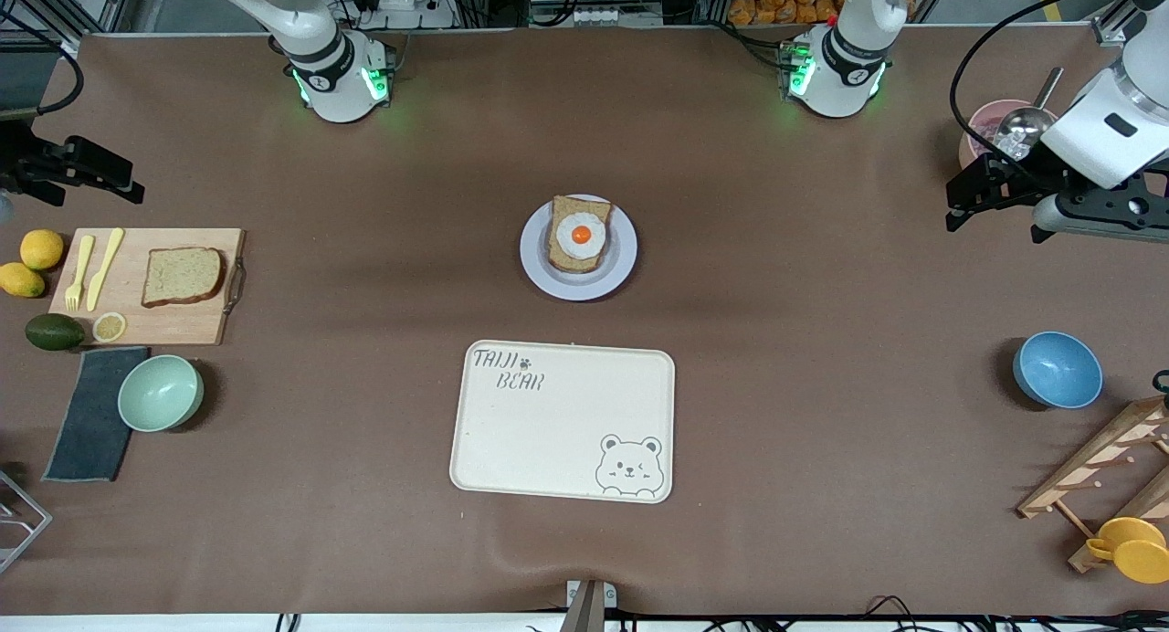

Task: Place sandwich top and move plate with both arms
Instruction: 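Reach the right gripper to the bread slice on the cutting board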

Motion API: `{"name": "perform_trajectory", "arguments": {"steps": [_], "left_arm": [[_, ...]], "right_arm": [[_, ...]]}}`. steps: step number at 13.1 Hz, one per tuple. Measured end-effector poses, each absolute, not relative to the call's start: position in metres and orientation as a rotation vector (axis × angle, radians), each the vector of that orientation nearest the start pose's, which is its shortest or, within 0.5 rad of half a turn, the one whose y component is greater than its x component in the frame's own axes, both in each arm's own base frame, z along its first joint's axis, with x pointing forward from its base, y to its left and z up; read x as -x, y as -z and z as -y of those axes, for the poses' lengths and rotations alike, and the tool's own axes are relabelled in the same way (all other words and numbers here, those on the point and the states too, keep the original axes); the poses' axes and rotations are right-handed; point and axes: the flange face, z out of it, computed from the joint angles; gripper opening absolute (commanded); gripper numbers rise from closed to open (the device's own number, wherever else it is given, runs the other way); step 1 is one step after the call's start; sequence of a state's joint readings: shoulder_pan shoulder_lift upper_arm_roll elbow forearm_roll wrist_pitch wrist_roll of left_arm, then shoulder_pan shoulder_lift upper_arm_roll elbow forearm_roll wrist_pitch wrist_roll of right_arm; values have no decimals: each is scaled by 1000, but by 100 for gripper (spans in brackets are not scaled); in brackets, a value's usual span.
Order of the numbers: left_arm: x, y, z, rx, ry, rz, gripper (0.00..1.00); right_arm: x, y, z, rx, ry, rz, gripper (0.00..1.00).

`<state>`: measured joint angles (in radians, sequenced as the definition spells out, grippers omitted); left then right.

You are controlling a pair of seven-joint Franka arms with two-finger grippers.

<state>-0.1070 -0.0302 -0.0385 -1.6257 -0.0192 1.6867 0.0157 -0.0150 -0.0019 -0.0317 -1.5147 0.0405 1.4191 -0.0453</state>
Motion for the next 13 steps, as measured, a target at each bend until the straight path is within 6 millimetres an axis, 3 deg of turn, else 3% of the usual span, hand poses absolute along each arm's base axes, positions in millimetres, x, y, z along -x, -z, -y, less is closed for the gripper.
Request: {"name": "perform_trajectory", "arguments": {"steps": [5,7,10,13], "left_arm": [[-549,-626,85,3152,141,-260,100],[-549,-625,88,3151,136,-267,100],[-549,-619,92,3150,111,-279,100],[-546,-592,101,3177,16,-297,100]], "right_arm": [[-536,-636,20,3091,-179,5,100],[-534,-624,26,3085,-232,-12,100],[-533,-584,62,3063,-332,-94,100],[-530,-542,111,3038,-331,6,100]]}}
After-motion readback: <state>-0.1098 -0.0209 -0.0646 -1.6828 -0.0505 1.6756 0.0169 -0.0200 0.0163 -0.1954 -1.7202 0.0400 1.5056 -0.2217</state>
